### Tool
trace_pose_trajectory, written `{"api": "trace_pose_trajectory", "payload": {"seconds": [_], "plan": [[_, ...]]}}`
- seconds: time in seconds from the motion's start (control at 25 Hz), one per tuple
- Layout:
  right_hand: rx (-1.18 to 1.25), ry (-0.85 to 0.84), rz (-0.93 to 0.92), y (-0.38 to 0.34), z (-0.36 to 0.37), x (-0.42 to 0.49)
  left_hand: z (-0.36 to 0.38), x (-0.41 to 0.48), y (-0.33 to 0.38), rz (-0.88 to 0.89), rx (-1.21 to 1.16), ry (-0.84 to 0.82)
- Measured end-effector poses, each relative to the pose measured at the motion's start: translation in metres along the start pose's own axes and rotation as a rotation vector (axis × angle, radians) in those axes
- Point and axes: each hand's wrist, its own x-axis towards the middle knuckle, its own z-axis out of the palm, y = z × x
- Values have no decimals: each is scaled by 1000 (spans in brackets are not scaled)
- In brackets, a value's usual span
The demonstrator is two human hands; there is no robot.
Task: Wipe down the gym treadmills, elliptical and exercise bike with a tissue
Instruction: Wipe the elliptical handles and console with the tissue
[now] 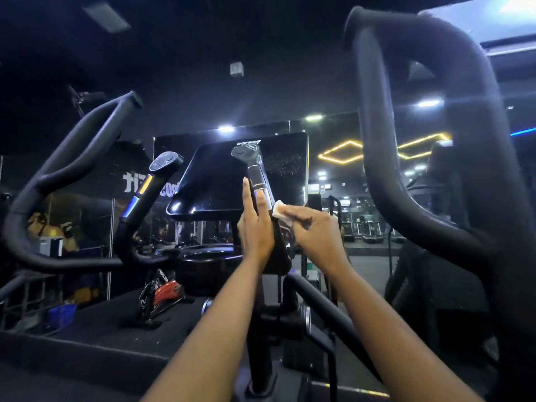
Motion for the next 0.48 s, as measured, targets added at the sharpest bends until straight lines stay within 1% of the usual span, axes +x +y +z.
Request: {"api": "trace_pose_trajectory", "payload": {"seconds": [0.08,0.16,0.28,0.48], "plan": [[-3,18,59,-8,-10,-18,-11,-19,-9,-41,70,-21],[-8,-30,92,-15,-18,-46,-26,-48,-14,-38,92,-35],[27,-181,166,-19,-26,-92,-51,-104,-20,-57,201,-62],[118,-424,258,-18,-42,-189,-94,-223,-34,-203,432,-74]]}}
